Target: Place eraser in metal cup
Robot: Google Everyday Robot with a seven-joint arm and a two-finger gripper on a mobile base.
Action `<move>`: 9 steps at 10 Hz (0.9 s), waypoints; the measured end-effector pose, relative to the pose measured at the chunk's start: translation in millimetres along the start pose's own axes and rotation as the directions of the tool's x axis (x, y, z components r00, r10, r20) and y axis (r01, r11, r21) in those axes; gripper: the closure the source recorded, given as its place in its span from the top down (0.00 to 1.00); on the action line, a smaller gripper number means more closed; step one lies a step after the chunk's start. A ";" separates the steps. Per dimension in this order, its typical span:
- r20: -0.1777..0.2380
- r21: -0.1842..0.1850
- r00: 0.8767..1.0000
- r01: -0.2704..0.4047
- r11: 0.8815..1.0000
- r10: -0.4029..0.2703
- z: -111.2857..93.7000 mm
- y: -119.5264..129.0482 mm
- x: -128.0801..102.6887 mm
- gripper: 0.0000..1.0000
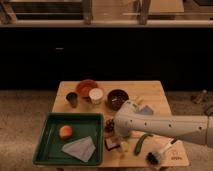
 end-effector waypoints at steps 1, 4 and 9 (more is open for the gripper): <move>-0.007 -0.008 1.000 0.002 1.000 -0.002 2.4 0.9 -0.2 0.76; -0.023 -0.016 1.000 0.008 1.000 -0.008 5.8 3.0 0.9 0.71; -0.026 -0.003 1.000 -0.001 1.000 0.001 2.5 3.9 3.8 0.21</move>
